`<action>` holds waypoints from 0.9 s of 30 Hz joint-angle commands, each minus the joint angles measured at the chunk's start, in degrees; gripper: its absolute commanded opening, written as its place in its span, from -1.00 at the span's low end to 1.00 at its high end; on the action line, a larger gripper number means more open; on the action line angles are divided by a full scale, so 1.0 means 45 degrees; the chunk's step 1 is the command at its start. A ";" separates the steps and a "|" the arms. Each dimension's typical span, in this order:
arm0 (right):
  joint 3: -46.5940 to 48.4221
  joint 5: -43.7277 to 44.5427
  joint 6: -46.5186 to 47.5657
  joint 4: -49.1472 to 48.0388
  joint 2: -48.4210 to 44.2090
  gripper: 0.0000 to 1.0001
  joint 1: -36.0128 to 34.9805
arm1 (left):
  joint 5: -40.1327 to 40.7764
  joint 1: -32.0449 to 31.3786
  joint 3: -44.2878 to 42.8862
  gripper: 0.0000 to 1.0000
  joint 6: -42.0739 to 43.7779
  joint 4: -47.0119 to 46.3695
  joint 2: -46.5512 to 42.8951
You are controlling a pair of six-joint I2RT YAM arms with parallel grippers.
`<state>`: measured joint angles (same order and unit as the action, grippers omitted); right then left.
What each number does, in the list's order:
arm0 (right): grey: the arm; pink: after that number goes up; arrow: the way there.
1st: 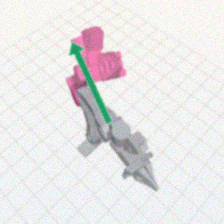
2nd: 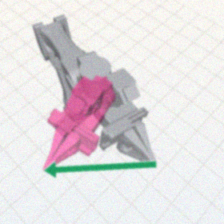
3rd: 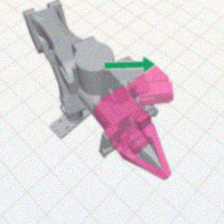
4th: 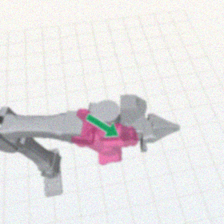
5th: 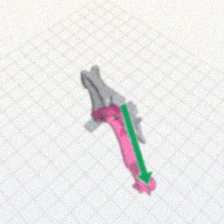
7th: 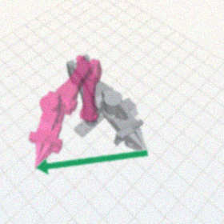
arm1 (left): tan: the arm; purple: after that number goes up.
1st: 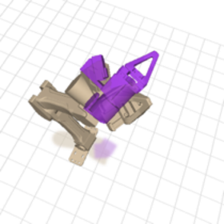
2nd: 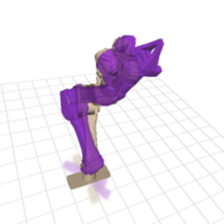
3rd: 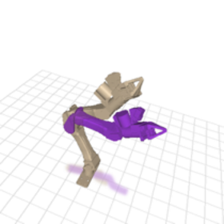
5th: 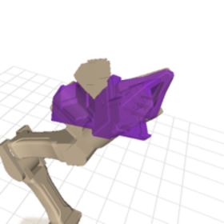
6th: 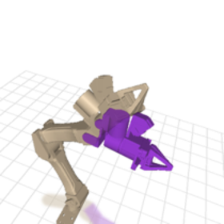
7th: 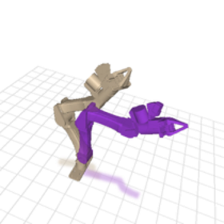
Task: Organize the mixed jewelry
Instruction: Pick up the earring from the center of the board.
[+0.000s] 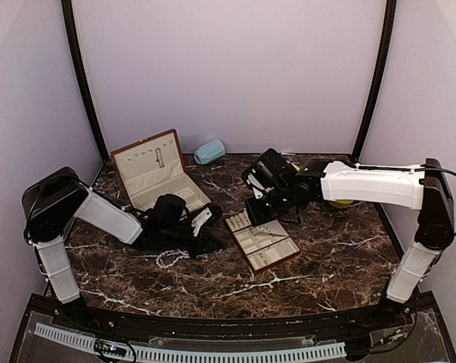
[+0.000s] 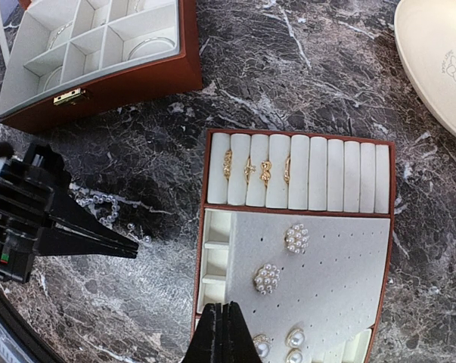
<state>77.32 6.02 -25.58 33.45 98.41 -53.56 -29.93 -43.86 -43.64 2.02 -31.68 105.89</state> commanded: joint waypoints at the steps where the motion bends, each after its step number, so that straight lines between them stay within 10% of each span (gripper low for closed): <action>1: -0.0042 0.0007 -0.0010 -0.0424 -0.0292 -1.00 0.0022 | -0.0197 0.0092 0.0271 -1.00 -0.1053 -0.0806 -0.0934; 12: -0.0073 -0.0024 -0.0004 -0.0483 -0.0214 -1.00 0.0017 | 0.1729 -0.0011 -0.0704 -0.44 -0.0581 0.1901 -0.0596; 27: 0.0064 -0.0113 0.0023 -0.0515 -0.0004 -1.00 0.0009 | 0.3481 -0.0945 -0.2090 -0.35 0.0430 0.4300 0.0008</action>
<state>77.32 6.00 -25.56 33.41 98.41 -53.56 -16.86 -47.00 -51.44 2.02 -16.27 105.19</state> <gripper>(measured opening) 0.006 0.331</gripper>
